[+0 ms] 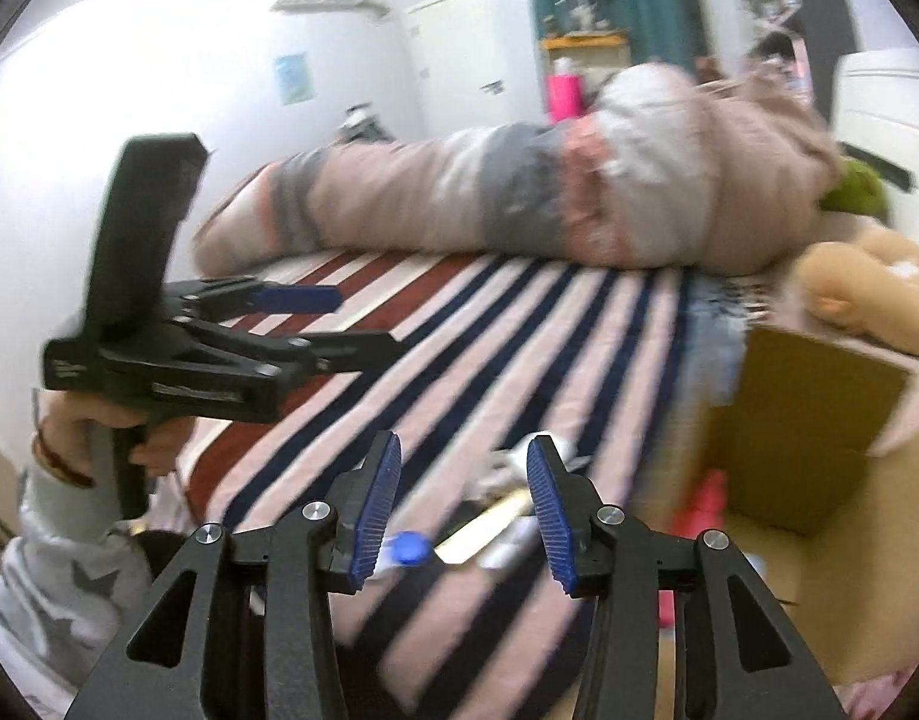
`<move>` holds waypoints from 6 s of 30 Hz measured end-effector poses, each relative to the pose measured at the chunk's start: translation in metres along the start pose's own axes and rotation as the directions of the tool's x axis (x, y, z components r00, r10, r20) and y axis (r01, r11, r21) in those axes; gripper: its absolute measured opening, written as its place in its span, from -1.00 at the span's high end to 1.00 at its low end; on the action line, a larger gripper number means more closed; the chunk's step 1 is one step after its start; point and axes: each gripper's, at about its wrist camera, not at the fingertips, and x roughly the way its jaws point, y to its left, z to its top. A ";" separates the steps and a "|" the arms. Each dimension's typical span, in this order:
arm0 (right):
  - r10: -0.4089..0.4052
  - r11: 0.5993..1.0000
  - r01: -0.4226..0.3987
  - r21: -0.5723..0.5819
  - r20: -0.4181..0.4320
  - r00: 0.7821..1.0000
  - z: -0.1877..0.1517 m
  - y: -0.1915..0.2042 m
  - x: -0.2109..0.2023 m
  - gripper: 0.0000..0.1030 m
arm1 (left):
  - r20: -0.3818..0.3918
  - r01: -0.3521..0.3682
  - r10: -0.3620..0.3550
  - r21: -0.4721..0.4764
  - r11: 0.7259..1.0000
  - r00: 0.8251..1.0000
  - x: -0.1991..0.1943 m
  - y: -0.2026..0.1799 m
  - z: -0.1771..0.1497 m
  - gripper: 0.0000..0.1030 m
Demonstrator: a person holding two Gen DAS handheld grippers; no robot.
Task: Organize rigid objects
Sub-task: 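Grasp the contact lens case with the right gripper while the left grasps the small white bottle, then carry both items into the cardboard box and open both grippers, then grasp the gold bar with the right gripper while the left moves to the tape roll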
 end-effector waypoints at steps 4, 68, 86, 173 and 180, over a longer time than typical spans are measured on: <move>0.092 0.994 -0.098 -0.050 -0.106 0.990 -0.013 0.031 0.045 0.23 | -0.056 0.020 -0.022 -0.048 0.999 0.998 0.017 0.029 -0.047 -0.57; -0.317 0.947 0.320 -0.005 0.120 0.941 -0.035 -0.061 -0.081 -0.13 | 0.050 0.217 -0.232 0.211 0.953 0.971 -0.030 -0.090 0.021 -0.16; -0.452 0.892 0.452 0.006 0.040 0.891 -0.073 -0.137 -0.076 -0.32 | -0.108 0.270 -0.248 0.359 0.893 0.963 0.051 -0.219 0.084 -0.16; -0.259 0.960 0.278 0.034 -0.268 0.928 -0.095 -0.024 0.127 0.72 | -0.202 0.234 -0.229 0.000 0.972 0.952 0.145 0.000 -0.054 -0.52; -0.216 0.968 0.241 0.072 -0.254 0.943 -0.098 -0.033 0.126 0.72 | -0.230 0.224 -0.202 0.072 0.972 0.952 0.165 -0.030 -0.053 0.09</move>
